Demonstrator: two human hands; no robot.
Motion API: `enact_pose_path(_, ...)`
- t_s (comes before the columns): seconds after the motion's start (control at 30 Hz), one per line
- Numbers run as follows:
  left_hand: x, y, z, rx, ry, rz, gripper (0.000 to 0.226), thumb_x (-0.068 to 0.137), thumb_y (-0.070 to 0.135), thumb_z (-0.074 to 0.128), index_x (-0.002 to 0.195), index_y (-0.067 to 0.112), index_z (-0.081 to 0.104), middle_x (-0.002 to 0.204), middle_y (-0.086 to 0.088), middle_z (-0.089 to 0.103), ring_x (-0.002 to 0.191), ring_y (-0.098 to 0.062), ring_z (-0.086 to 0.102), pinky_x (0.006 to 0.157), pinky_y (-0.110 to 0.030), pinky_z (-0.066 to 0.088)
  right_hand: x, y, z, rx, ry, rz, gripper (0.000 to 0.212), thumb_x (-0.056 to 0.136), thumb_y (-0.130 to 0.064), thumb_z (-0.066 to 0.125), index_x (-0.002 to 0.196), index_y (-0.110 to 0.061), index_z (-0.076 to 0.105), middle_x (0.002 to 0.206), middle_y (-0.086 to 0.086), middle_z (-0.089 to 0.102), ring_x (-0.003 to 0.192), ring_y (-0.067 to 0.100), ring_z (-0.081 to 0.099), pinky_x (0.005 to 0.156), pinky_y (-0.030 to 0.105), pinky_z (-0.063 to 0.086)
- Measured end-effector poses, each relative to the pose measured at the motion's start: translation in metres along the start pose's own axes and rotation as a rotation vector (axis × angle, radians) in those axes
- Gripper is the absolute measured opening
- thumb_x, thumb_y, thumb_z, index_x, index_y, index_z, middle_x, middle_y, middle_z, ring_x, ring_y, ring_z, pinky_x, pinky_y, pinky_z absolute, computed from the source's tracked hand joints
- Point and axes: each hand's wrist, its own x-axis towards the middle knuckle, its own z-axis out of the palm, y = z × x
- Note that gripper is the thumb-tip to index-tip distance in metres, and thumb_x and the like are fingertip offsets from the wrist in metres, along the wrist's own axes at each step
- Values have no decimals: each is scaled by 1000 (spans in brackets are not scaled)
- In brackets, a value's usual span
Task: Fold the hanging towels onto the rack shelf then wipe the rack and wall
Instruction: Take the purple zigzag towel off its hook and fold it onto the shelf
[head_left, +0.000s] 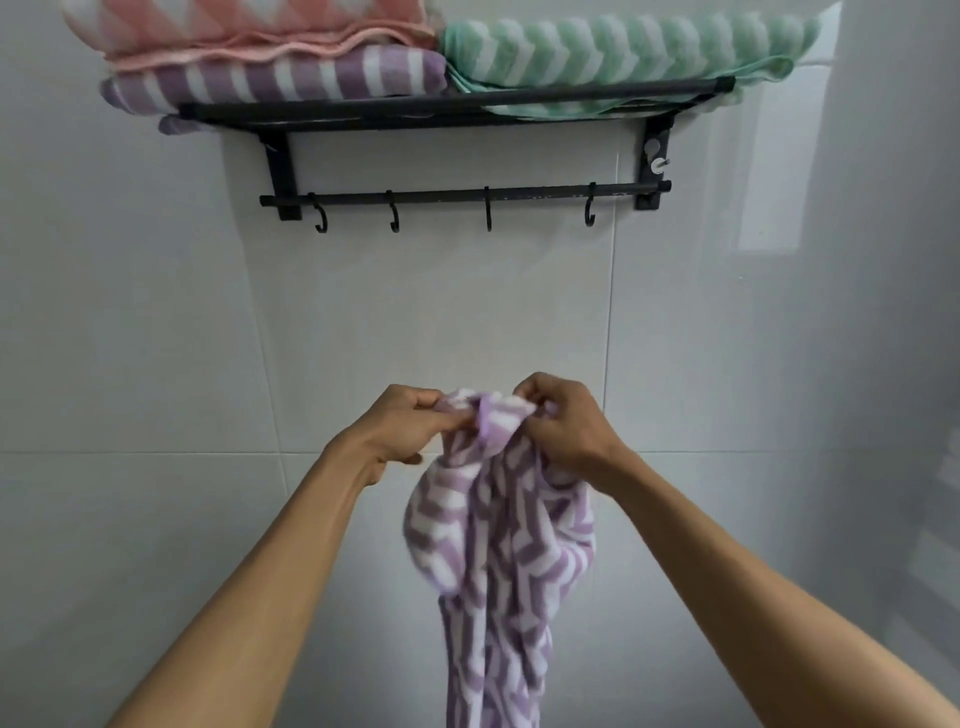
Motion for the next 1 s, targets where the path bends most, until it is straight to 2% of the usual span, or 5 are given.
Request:
enact_pose_path(0.17,1,-33,-8,-31,-165,-35,68,61,39,94,117,9,70,112,-9,76,105,-25,71,88,-33,57,12,-3,-23,190,-42,29,2,91,-10,60,91,-8,61,78,7,61,70,18,56,63,33,48)
enact_pose_path(0.43,3,-31,12,-343,-109,-103,20,90,9,71,109,4,73,102,-11,77,96,-26,69,84,-39,58,13,-6,-29,160,-65,-16,36,96,0,43,114,-22,65,79,-17,66,71,5,62,71,21,55)
enact_pose_path(0.57,5,-22,21,-518,-136,-10,38,92,-8,55,123,9,69,115,-16,72,102,-32,68,96,-52,53,12,-11,-24,56,-67,-8,29,93,-4,45,69,-17,57,57,-16,50,57,7,44,56,19,40)
enact_pose_path(0.73,-2,-14,36,-547,-128,34,30,87,25,75,114,13,74,115,-13,74,106,-30,70,91,-43,56,13,-12,-21,-28,-96,16,22,89,-27,65,68,-23,61,58,-10,51,56,9,46,55,21,41)
enact_pose_path(1.0,0,-33,41,-622,-16,51,49,83,-10,62,127,10,63,116,-20,72,108,-40,69,96,-50,55,18,-14,-18,15,173,144,25,92,-25,47,76,-7,52,65,1,51,59,17,44,54,26,37)
